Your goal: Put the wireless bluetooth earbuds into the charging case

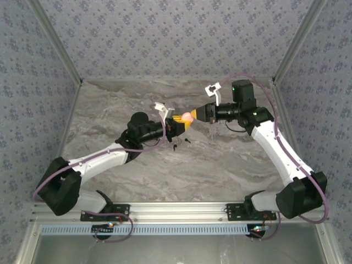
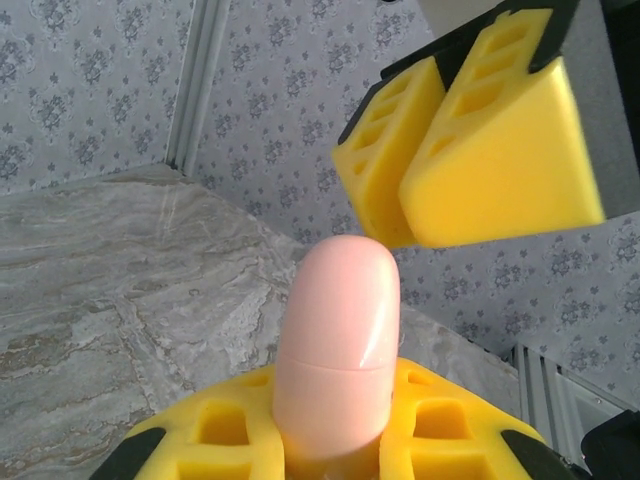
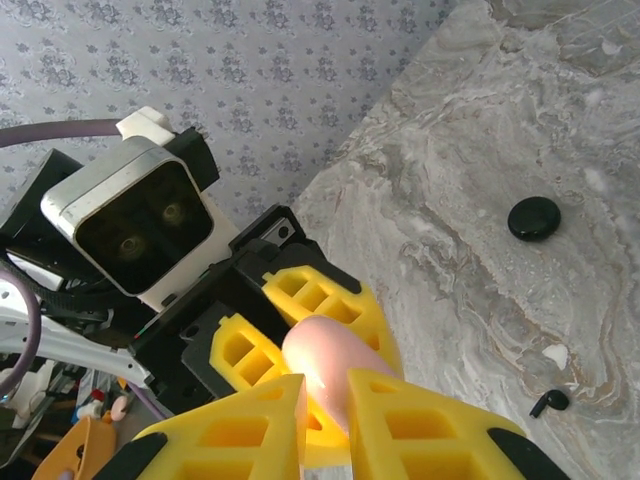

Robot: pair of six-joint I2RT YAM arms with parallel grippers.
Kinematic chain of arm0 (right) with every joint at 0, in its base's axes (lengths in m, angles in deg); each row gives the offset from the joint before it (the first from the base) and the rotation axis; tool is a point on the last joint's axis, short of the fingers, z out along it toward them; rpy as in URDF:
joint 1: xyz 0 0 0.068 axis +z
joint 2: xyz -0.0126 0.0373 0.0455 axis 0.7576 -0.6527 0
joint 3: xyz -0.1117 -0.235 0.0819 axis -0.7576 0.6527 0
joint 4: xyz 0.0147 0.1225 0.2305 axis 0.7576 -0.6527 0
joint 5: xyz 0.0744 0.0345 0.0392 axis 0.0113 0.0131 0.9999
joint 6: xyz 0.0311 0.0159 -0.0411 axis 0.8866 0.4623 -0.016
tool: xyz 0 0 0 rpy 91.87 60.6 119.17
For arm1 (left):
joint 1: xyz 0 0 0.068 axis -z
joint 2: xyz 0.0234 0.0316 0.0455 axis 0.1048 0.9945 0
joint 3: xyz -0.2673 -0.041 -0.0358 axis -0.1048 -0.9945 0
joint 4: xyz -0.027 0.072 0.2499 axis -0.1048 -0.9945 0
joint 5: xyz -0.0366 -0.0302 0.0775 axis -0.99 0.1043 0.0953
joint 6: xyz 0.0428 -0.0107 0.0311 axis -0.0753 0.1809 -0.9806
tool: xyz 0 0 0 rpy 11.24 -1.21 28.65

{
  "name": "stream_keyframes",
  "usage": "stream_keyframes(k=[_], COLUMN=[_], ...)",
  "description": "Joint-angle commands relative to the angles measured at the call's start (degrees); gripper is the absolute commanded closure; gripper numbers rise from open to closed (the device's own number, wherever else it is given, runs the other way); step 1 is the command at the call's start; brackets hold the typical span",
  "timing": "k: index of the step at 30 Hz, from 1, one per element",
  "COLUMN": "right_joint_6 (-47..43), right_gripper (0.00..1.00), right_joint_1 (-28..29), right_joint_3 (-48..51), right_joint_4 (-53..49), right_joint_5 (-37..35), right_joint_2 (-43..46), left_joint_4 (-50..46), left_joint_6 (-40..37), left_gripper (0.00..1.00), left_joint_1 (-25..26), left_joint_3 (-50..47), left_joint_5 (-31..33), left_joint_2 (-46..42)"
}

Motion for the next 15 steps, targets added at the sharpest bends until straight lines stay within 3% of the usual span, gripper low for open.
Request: stream_keyframes(k=[1, 9, 15], right_joint_6=[-1.4, -2.22, -4.04], right_gripper=[0.81, 0.8, 0.78], right_joint_1=[1.28, 0.48, -0.95], right_joint_3=[0.93, 0.49, 0.63], right_joint_4=[-3.93, -7.26, -13.33], right_joint_5=[1.66, -5.85, -18.48], right_joint_2=[1.16, 2.12, 2.86], left_joint_4=[2.93, -5.14, -14.56], left_joint_6=[-0.67, -1.24, 2.18], left_gripper=[0.88, 0.88, 0.87], left_joint_1=[0.22, -0.14, -1.54], left_joint_3=[2.49, 4.06, 7.85], left_joint_5=[1.71, 6.83, 12.38], left_joint_2=[-0.47, -0.34, 2.13])
